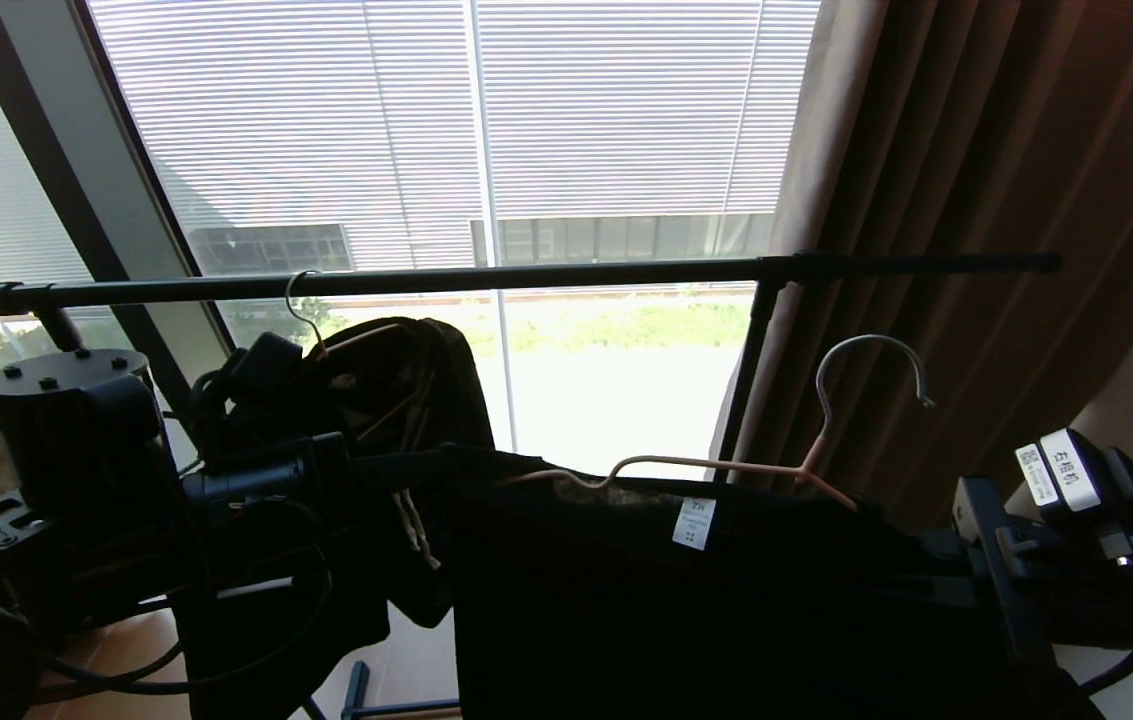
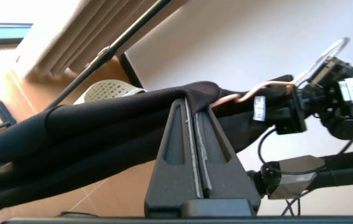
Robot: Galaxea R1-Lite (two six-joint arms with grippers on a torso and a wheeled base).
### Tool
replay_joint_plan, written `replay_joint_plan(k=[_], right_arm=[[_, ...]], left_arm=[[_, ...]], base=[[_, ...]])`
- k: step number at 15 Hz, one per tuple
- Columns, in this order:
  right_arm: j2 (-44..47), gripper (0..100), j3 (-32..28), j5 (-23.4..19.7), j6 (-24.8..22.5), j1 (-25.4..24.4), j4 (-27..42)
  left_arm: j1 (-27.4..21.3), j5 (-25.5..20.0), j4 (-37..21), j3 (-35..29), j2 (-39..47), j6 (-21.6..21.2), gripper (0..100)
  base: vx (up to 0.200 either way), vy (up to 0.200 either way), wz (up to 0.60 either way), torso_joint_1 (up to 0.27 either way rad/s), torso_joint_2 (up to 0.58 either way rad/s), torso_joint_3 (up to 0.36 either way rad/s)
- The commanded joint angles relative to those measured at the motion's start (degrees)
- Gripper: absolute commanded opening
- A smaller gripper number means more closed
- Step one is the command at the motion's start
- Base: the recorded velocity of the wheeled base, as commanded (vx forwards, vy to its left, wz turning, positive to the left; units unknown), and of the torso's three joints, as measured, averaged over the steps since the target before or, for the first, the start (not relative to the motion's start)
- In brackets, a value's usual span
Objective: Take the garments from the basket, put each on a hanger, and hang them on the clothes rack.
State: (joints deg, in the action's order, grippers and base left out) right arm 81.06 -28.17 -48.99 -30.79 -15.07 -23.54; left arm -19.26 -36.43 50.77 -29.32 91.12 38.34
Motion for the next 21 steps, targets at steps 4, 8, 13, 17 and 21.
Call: replay_joint_plan(k=[4,8,13,17,21], right_arm=[[0.77,0,-0.22,4.70,-0.14,-1.19,-0.10],[3.41,0,-0.30,14.37,0.12,-5.67,-1.77],[5.96,0,0.84,17.44,1.44,-9.54,-7.66],[5.78,0,1.72,17.62,1.44,-11.91,-7.66],[2.88,0,4.18,17.27,0.73,-13.32,-8.01]], left_arm=[[-2.98,0.04,-7.97,-5.57,-3.23,-0.37,0],[-5.17,0.04,-17.55,-9.53,-5.52,-4.24,0],[-9.48,3.20,-29.94,-16.38,-6.13,-8.28,0],[-12.12,5.84,-33.46,-19.64,-5.87,-9.60,0],[-10.36,6.63,-34.16,-19.46,-5.52,-9.77,0]], base=[[0.000,0.000,0.00,0.000,0.00,0.000],[0.000,0.000,0.00,0.000,0.00,0.000],[0.000,0.000,0.00,0.000,0.00,0.000],[0.000,0.000,0.00,0.000,0.00,0.000],[0.000,0.000,0.00,0.000,0.00,0.000]])
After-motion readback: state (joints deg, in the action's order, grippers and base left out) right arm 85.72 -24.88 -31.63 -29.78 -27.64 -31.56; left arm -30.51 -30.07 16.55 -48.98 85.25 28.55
